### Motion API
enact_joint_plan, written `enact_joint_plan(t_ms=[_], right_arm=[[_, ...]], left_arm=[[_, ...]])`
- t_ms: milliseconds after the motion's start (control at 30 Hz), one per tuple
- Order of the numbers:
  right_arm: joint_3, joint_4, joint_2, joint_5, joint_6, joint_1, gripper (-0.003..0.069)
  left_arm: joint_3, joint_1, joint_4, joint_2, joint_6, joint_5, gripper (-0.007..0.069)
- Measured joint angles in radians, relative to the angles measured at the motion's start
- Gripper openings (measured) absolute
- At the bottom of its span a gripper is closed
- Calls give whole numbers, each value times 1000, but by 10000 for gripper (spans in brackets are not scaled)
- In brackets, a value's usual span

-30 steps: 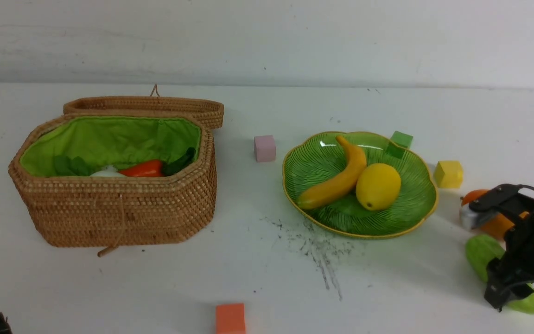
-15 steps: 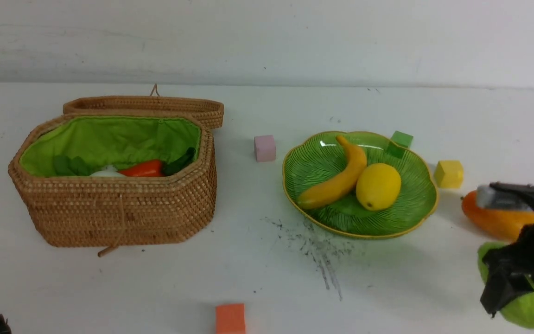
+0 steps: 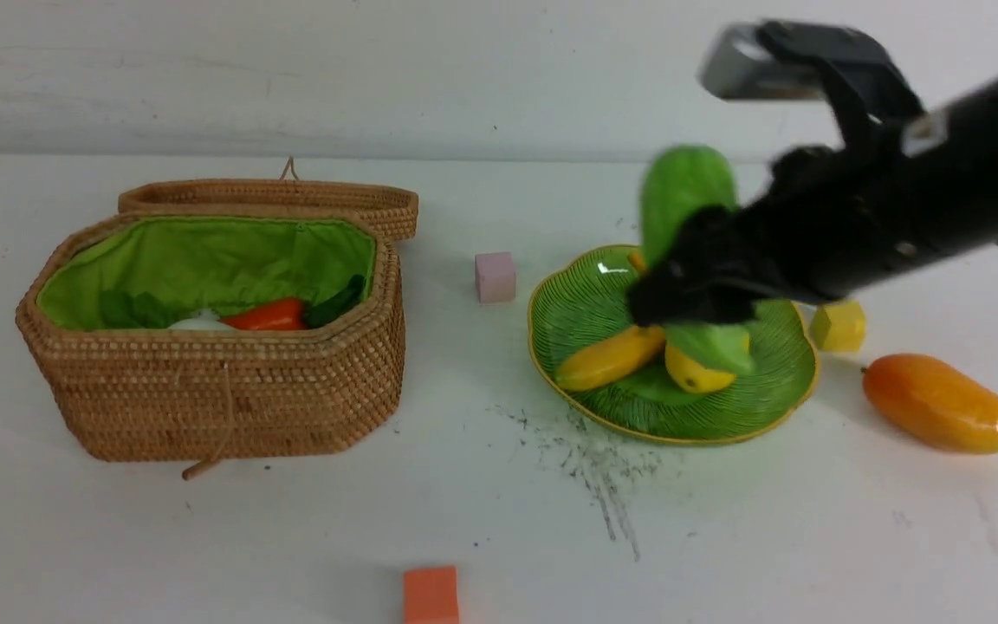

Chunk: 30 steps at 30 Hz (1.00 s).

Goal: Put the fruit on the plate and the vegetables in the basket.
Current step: Take a chayote with your right arm and place it on the basket on the left.

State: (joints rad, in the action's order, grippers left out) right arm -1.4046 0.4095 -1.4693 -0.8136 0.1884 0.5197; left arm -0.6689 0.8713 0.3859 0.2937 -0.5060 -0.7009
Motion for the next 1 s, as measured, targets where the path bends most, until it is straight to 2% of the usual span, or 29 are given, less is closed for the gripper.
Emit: enact_joint_plan(t_ms=[200, 333, 567, 767, 833, 1000], right_arm=[[-295, 3, -239, 106, 35, 163, 456], [-483, 4, -406, 144, 89, 214, 456], [-716, 4, -656, 273, 203, 239, 456], [-748, 4, -764, 460, 247, 239, 459], [-748, 4, -780, 483, 247, 239, 494], [-751, 4, -784, 490, 250, 239, 645]], left_arm=[[0, 0, 203, 0, -192, -53, 25], [0, 0, 273, 0, -262, -90, 25], [0, 0, 317, 0, -324, -124, 25], [0, 0, 317, 0, -328, -130, 25], [0, 0, 318, 0, -329, -130, 25], [0, 0, 318, 0, -329, -129, 24]])
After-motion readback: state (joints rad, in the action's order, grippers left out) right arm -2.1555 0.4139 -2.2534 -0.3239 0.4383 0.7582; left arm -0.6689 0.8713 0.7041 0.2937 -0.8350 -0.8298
